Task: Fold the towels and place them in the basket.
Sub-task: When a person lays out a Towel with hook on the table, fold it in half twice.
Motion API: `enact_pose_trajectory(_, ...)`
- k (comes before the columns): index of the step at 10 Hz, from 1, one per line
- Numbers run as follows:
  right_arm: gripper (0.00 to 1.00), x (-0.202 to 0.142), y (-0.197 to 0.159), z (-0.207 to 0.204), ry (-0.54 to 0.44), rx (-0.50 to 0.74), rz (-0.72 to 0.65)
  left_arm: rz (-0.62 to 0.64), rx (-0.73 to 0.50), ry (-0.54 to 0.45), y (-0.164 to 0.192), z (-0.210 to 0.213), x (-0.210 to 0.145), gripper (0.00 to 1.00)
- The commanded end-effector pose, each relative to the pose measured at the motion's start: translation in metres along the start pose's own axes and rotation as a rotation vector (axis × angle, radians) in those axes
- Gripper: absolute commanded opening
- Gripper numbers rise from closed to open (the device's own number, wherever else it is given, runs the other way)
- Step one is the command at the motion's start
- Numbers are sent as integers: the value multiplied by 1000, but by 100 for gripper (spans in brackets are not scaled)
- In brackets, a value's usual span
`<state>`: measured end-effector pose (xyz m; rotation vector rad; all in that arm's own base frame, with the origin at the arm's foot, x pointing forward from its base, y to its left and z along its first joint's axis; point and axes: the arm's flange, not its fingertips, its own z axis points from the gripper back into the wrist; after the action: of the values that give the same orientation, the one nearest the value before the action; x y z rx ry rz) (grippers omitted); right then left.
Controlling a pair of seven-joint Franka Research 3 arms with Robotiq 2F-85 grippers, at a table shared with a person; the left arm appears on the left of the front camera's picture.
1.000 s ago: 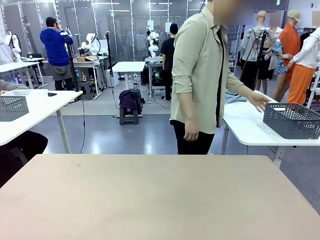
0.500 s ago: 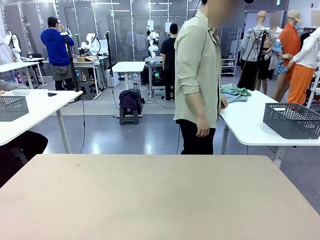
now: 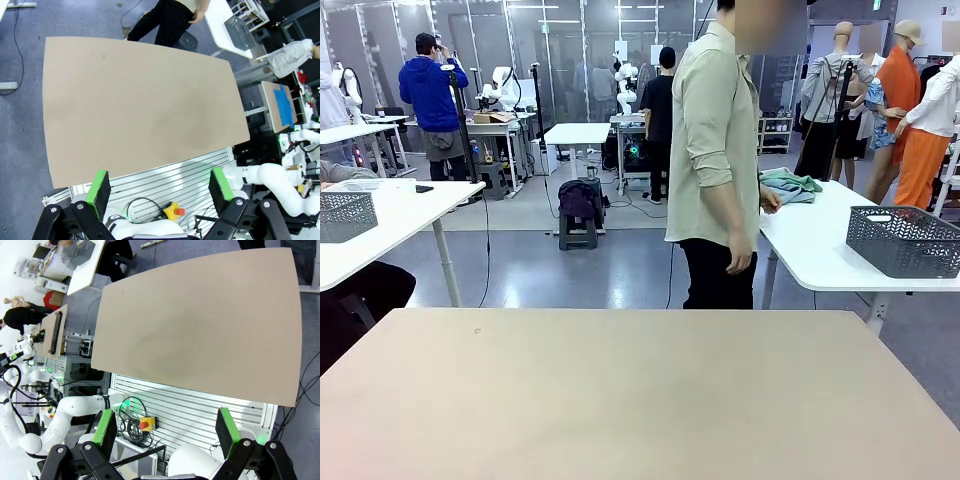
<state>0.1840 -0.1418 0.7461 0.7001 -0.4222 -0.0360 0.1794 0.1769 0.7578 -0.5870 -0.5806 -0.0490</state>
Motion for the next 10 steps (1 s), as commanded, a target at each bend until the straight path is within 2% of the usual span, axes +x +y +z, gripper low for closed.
enact_pose_trajectory(1, 100, 0, 0, 0, -2, -4, -1, 2, 4, -1, -1, 1, -1, 100)
enact_pose_trajectory(10, 100, 0, 0, 0, -2, -4, -1, 2, 4, -1, -1, 1, -1, 100)
